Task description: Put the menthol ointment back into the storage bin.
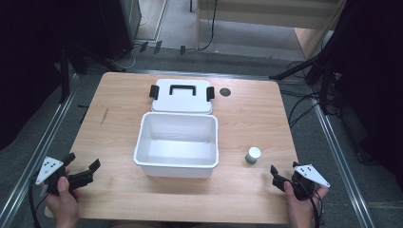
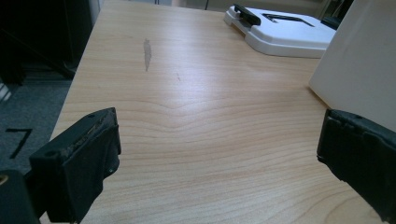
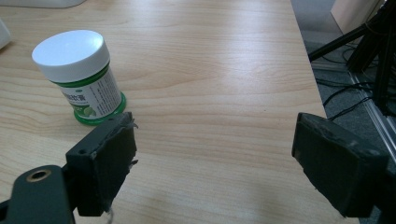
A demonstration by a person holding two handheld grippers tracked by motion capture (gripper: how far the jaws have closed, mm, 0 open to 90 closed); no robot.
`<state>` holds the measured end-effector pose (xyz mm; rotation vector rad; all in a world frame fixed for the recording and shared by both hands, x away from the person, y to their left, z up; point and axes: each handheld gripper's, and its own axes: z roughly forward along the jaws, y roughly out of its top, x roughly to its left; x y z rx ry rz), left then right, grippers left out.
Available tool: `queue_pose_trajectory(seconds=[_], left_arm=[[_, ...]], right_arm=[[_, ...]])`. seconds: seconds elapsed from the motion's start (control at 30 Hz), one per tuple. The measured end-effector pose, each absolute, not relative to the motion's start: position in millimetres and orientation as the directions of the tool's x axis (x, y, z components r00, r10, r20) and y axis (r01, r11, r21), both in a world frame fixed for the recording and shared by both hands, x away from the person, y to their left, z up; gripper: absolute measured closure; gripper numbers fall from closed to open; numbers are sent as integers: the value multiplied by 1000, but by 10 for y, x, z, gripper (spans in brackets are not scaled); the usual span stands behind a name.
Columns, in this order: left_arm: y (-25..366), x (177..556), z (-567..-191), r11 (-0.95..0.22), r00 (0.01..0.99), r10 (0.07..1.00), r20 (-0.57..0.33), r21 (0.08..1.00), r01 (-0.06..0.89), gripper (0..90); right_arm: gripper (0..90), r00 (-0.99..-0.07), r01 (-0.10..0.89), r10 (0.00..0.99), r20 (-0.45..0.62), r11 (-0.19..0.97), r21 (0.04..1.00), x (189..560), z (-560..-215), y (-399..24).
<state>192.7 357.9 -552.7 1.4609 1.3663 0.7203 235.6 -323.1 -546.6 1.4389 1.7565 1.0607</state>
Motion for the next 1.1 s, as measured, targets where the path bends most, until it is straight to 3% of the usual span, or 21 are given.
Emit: queue_pose_trajectory(seconds=[0.23, 0.5, 0.7, 0.8, 1.1], left_arm=[[3555, 1922, -5525, 77, 232, 956, -177, 919, 386, 0], [3551, 1932, -5523, 61, 243, 955, -168, 917, 394, 0], [3550, 1936, -5524, 63, 240, 956, -170, 916, 396, 0], [3551, 1940, -5524, 67, 237, 956, -174, 915, 398, 0], [3547, 1946, -5523, 57, 237, 957, -166, 912, 406, 0]], right_arm=[[194, -247, 519, 967, 58, 81, 851, 2380, -5458, -3260], [192, -360, 584, 932, 32, 199, 787, 2419, -5230, -3169], [191, -443, 681, 896, -2, 338, 650, 2572, -5021, -3022], [198, -513, 730, 857, -42, 461, 505, 2695, -4953, -2878], [181, -543, 806, 840, -17, 527, 271, 2946, -4910, -2655]])
